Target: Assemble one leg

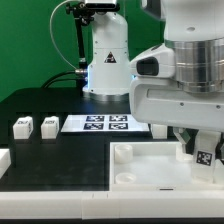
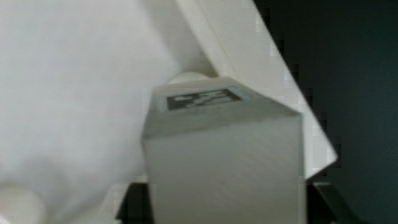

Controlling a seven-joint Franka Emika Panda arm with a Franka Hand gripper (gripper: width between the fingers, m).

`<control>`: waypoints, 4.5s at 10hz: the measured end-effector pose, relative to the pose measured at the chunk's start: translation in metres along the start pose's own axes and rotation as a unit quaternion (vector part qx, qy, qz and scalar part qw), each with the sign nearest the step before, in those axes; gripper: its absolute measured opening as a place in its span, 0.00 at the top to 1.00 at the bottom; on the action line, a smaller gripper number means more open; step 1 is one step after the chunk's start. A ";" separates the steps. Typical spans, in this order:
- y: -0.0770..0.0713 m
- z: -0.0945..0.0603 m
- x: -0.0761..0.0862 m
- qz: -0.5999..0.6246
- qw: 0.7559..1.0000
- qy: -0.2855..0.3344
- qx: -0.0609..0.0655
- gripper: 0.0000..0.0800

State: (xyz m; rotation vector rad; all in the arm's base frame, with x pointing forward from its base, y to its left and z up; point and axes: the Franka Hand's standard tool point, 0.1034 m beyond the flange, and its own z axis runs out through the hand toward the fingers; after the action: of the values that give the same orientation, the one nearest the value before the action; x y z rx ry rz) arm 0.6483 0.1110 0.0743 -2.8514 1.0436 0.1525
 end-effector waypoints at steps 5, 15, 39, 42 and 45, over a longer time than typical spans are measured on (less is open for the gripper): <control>0.008 0.000 0.002 0.349 0.935 0.034 0.054 0.62; 0.000 0.001 -0.013 -0.042 0.998 0.053 0.007 0.19; 0.002 -0.001 -0.001 -0.362 0.928 0.087 -0.006 0.19; 0.001 0.000 -0.003 -0.276 0.957 0.084 0.006 0.33; 0.002 0.001 -0.003 -0.082 0.993 0.079 0.022 0.64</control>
Offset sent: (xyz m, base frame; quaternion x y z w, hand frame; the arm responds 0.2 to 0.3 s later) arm -0.0101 0.0036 -0.0106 0.0498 0.0246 0.3400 0.9388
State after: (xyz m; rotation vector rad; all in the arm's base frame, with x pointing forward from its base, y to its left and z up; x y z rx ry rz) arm 0.6446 0.1113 0.0734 -2.9311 0.8196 -0.1095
